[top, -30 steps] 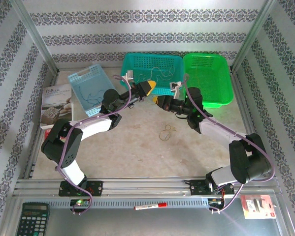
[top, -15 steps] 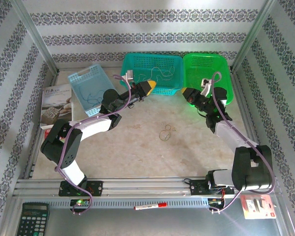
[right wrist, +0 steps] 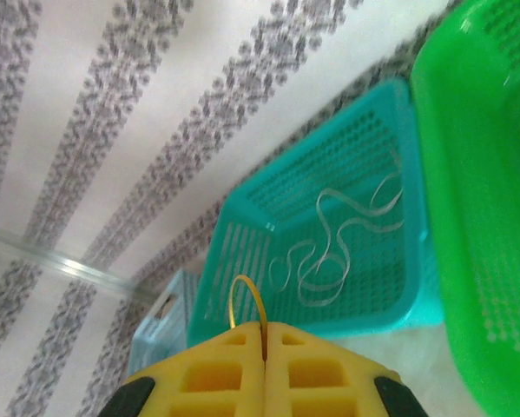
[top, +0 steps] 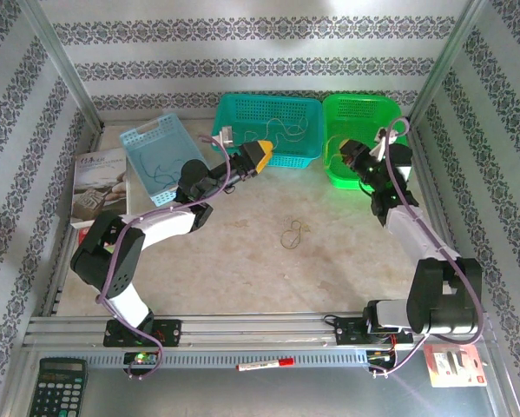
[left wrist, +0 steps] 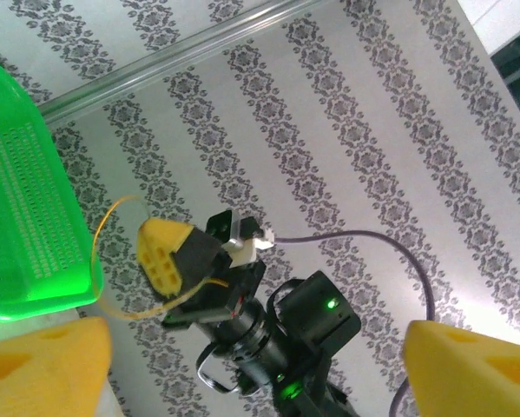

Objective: Untangle the cables

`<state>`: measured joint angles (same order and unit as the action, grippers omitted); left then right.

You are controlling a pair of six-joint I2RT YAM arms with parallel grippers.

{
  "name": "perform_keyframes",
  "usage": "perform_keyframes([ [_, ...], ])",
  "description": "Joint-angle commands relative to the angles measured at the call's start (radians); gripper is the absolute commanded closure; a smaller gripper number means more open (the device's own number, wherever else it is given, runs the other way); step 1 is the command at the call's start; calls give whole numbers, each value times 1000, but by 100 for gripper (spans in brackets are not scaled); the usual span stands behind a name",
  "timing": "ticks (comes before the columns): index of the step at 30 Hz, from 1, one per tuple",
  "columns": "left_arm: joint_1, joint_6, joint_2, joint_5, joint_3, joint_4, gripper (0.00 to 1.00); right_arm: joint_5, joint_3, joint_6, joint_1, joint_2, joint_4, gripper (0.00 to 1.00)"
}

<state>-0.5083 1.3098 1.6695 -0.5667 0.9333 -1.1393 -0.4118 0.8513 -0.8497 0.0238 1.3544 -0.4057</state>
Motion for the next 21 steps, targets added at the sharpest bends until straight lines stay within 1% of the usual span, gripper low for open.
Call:
perform_keyframes([
  [1,15,-70,-69,4,-19,33,0,122,70,43,19,44,7,100],
  [9,19,-213,-167,8,-35,262,0,331,195,105,53,179,37,100],
  [15,19,-313,-222,25,-36,447,0,438,277,175,59,298,86,100],
  [16,19,-333,-232,29,-37,479,0,451,290,191,61,318,95,94],
  [17,19,-349,-239,34,-35,514,0,453,308,208,62,338,110,85],
  [19,17,-397,-257,44,-34,589,0,440,371,255,71,381,185,57],
  [20,17,-415,-266,52,-34,620,0,431,400,275,74,395,213,49],
  [21,15,-438,-273,59,-35,649,0,419,420,300,75,405,244,44],
])
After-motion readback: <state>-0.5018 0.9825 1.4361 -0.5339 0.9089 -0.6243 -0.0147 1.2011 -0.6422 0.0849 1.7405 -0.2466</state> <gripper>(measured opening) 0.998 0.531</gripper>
